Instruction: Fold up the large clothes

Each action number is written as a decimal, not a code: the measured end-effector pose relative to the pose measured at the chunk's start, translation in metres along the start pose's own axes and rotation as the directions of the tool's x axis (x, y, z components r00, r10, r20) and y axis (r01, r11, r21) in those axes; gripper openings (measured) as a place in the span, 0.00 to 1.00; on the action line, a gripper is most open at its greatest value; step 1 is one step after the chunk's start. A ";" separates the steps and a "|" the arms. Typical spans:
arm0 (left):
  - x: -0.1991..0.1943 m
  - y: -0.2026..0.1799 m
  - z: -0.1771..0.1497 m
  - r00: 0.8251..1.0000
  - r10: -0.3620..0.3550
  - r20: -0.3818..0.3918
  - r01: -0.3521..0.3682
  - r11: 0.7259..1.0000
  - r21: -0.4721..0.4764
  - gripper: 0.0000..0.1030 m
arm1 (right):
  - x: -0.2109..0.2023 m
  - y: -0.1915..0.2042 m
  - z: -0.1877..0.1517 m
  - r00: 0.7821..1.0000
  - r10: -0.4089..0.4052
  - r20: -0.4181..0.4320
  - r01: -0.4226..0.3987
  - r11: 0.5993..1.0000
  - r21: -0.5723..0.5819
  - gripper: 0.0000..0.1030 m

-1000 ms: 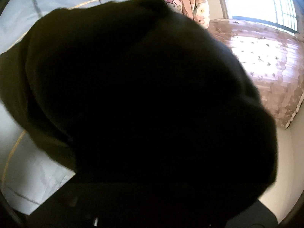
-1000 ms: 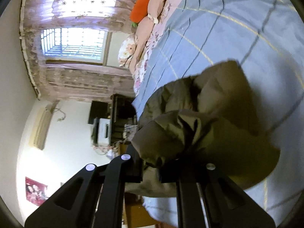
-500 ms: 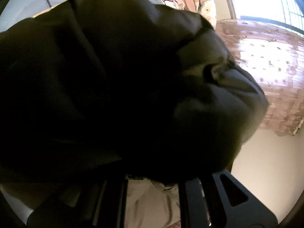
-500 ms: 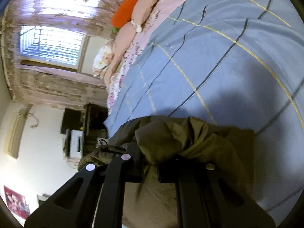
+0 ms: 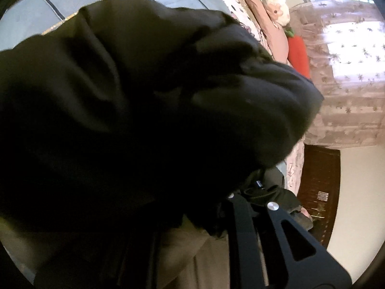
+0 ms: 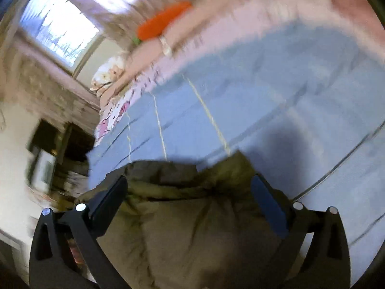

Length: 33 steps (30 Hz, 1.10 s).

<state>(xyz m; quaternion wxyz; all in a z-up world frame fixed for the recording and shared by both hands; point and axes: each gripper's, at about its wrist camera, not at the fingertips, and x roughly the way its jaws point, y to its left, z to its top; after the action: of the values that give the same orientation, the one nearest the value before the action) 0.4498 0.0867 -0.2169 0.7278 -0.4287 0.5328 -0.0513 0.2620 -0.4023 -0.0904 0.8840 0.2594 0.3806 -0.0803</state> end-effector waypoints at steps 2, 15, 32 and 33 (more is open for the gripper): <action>0.000 -0.003 0.005 1.000 0.008 0.009 -0.008 1.000 0.006 0.15 | -0.018 0.041 -0.020 0.992 -0.123 0.032 0.126 0.981 -0.146 0.99; -0.066 -0.040 0.006 0.989 -0.074 0.127 0.038 0.963 0.266 0.98 | 0.115 0.056 -0.133 0.945 -0.197 -0.262 0.143 0.966 -0.213 0.99; -0.013 -0.071 -0.124 0.828 0.297 0.476 -0.561 0.445 0.698 0.98 | 0.119 0.066 -0.124 0.942 -0.200 -0.269 0.153 0.970 -0.186 0.99; 0.002 -0.057 -0.115 0.841 0.309 0.445 -0.542 0.483 0.688 0.98 | 0.107 0.067 -0.119 0.951 -0.187 -0.248 0.146 0.974 -0.175 0.99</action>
<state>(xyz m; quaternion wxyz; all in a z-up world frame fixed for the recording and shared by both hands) 0.3785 -0.0154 -0.1869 0.8921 0.0841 0.4420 -0.0415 0.2841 -0.2774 -0.2083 0.8332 0.1653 0.5200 -0.0901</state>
